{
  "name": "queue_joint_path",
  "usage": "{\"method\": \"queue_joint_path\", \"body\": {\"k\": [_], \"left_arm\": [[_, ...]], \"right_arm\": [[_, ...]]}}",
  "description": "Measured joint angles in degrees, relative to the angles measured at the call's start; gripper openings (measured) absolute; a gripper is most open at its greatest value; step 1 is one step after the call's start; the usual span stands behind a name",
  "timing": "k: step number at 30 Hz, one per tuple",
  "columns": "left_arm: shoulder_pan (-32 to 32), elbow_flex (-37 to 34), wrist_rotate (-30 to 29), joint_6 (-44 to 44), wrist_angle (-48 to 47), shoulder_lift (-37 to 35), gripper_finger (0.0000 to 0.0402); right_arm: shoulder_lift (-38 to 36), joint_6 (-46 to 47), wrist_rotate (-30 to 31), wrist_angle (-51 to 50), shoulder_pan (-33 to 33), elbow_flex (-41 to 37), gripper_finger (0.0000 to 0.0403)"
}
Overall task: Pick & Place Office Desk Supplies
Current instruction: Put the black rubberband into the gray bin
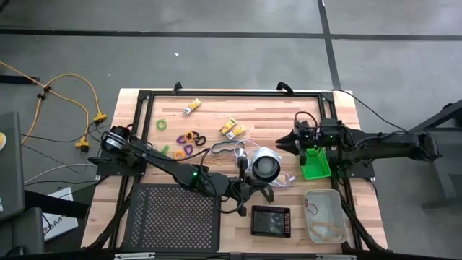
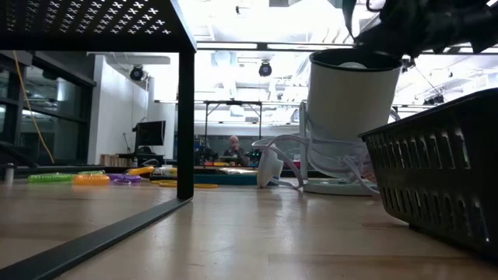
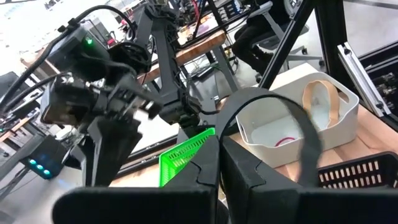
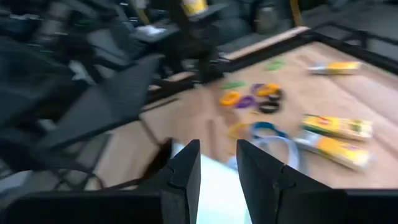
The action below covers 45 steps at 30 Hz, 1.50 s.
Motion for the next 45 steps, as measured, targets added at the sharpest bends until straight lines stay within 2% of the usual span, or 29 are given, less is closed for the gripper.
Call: {"method": "queue_joint_path", "body": {"k": [8,16,25,33,45], "left_arm": [[0.00,-0.02,0.02,0.03,0.00,-0.01,0.0001],[0.00,-0.04,0.01,0.07,0.00,-0.01,0.0001],[0.00,-0.04,-0.04,0.09,0.00,-0.03,0.0001],[0.00,-0.04,-0.17,0.09,0.00,-0.03,0.0001],[0.02,-0.04,-0.42,-0.07,-0.02,-0.03,0.0001]], "right_arm": [[-0.02,-1.19,-1.87,5.83,8.25,0.00,0.0091],[0.76,-5.15,9.60,6.00,20.34,0.00,0.0091],[8.13,-5.90,16.41,14.01,32.04,0.00,0.0091],[15.89,-8.43,20.06,24.50,37.30,0.02,0.0091],[21.91,-8.40,20.23,32.37,40.52,0.02,0.0091]]}}
